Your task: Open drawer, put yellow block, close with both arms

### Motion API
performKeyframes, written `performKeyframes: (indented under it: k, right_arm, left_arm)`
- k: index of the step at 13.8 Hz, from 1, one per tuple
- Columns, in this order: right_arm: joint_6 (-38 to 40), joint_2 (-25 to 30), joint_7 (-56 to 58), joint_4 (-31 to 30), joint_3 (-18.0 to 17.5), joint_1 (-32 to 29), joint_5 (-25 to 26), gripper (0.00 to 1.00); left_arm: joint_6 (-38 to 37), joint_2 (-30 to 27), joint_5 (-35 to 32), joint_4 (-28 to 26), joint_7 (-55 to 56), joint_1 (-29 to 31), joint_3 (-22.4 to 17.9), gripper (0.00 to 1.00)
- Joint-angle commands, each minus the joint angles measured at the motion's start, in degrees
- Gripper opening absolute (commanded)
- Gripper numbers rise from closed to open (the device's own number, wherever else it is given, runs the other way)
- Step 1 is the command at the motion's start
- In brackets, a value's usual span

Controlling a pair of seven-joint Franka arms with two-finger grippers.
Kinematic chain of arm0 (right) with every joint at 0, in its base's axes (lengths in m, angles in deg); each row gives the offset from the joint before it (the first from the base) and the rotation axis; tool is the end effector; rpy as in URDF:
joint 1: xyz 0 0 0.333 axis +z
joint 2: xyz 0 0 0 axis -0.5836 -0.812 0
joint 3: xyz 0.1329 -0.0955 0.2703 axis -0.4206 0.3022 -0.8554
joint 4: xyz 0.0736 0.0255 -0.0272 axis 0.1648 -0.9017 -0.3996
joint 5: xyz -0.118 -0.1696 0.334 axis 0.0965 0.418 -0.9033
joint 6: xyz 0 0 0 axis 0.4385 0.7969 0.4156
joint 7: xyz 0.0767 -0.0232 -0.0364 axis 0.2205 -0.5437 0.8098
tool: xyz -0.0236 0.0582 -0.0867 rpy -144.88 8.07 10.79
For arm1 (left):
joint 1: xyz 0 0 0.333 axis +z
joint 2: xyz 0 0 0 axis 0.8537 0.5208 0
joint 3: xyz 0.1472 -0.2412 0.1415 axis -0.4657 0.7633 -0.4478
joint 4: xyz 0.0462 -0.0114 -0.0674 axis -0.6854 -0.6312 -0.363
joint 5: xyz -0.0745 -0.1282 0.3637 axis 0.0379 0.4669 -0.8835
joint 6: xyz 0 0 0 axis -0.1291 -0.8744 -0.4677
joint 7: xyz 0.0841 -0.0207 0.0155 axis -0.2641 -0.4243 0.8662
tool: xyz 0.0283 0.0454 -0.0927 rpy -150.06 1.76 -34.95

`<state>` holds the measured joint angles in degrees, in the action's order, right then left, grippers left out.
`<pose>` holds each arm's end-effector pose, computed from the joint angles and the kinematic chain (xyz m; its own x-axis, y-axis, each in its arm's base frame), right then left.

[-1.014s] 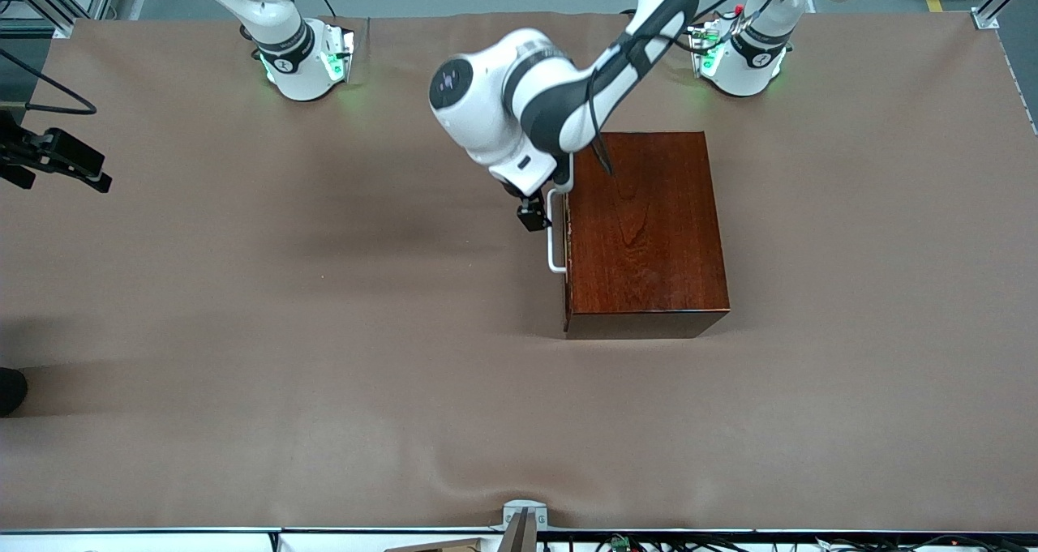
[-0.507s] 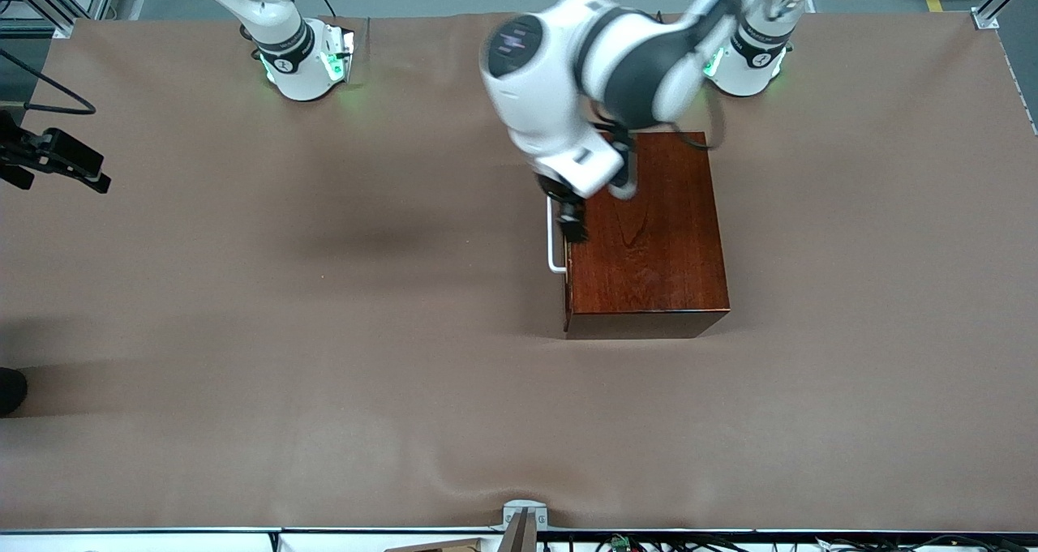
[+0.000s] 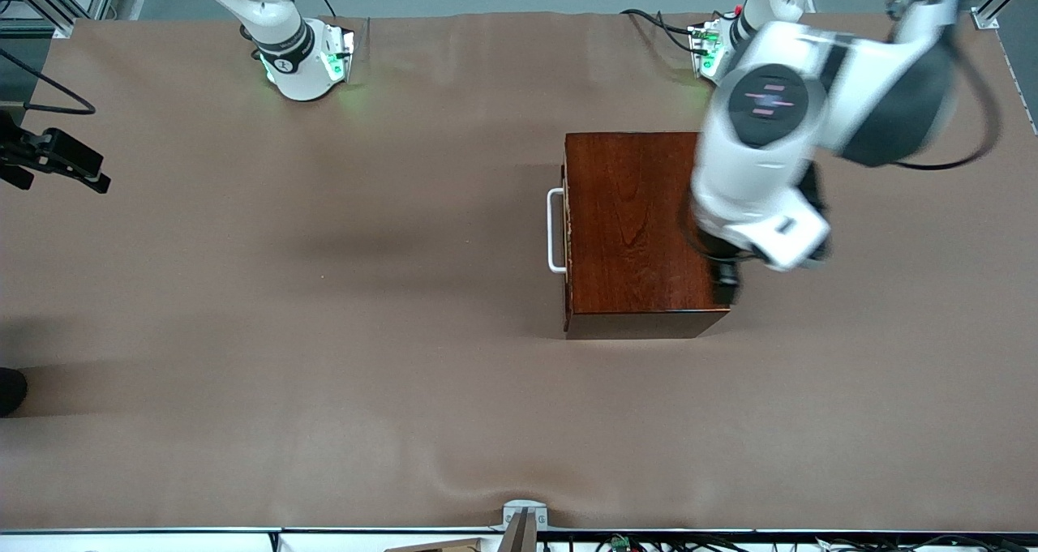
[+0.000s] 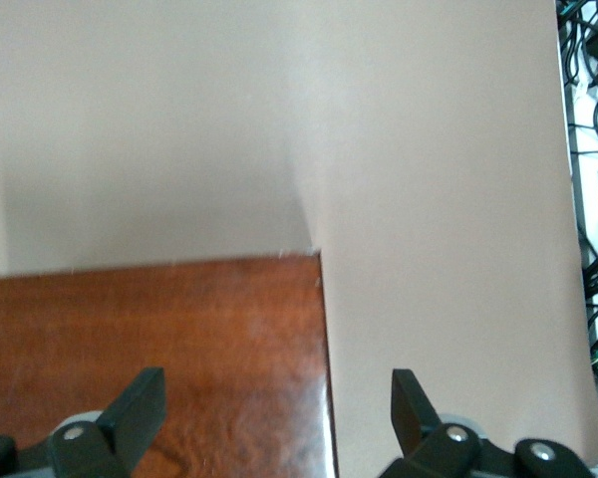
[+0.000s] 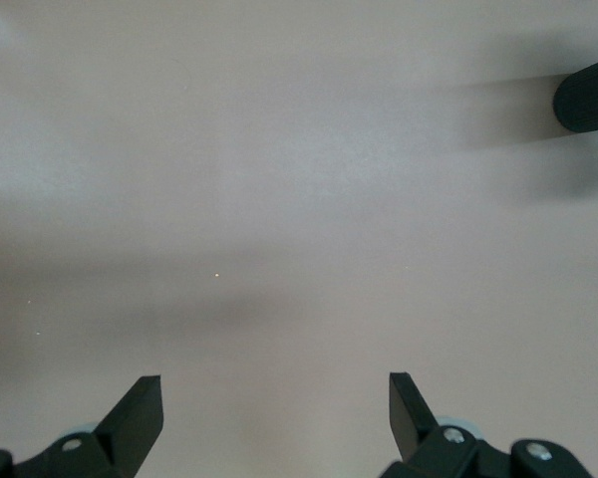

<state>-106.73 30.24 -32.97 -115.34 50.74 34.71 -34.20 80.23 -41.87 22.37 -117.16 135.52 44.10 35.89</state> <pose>0.5535 -0.0148 0.6548 0.9983 -0.0566 0.0171 -0.0570 -0.9981 0.0252 0.6168 -0.2525 0.5336 0.0912 0.9829 0.1603 0.9951 -0.0963 0.0240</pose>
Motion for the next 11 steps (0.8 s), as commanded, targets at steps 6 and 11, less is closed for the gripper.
performKeyframes:
  k: [6, 11]
  right_arm:
    - [-0.21, 0.86, -0.28, -0.85, -0.76, -1.03, -0.15, 1.00]
    - [-0.91, 0.86, -0.28, -1.64, -0.85, -0.94, -0.15, 1.00]
  left_arm:
    - [-0.75, -9.57, 9.97, -4.07, -25.54, 16.16, 0.81, 1.00]
    - [-2.86, -14.32, 11.58, -7.15, -41.82, 19.17, 0.55, 1.00]
